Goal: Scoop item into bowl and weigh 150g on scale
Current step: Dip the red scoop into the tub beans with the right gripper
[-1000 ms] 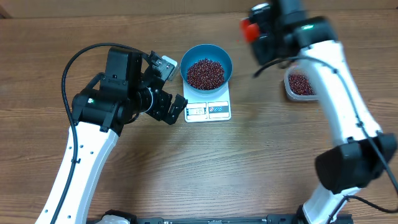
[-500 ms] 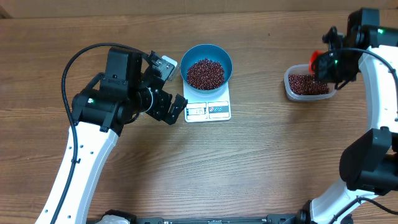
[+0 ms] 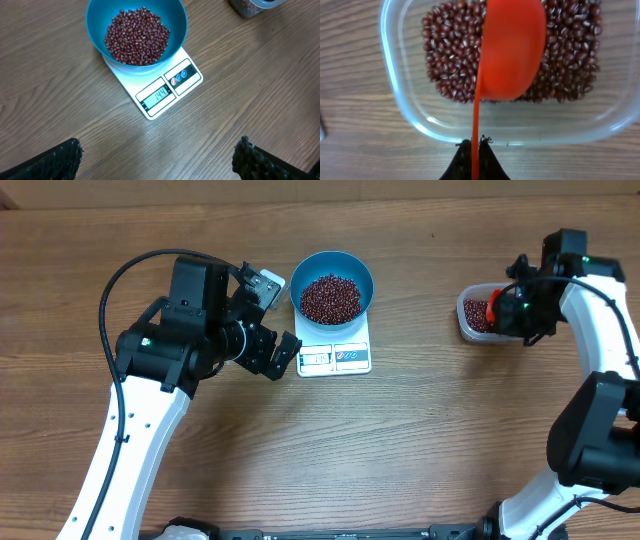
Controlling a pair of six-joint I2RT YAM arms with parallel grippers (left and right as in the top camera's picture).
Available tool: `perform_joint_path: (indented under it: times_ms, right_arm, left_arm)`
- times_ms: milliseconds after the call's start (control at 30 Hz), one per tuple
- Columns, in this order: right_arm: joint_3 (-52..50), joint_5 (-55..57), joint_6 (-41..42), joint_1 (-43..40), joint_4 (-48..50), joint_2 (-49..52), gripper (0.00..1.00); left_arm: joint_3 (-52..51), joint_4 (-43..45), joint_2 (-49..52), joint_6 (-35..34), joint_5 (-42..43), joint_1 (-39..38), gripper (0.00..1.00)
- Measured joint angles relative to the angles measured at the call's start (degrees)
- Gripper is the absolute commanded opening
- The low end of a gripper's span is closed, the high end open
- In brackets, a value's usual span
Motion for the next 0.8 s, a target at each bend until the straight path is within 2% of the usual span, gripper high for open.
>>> perform_joint_path:
  times_ms: [267, 800]
  right_arm:
    - [-4.35, -0.15, 0.00, 0.02, 5.57, -0.68, 0.04]
    - [-4.66, -1.49, -2.93, 1.53, 5.60, -0.68, 0.04]
  left_arm:
    - [0.00, 0.00, 0.00, 0.00, 0.00, 0.00, 1.00]
    - [0.00, 0.00, 0.00, 0.00, 0.00, 0.00, 0.99]
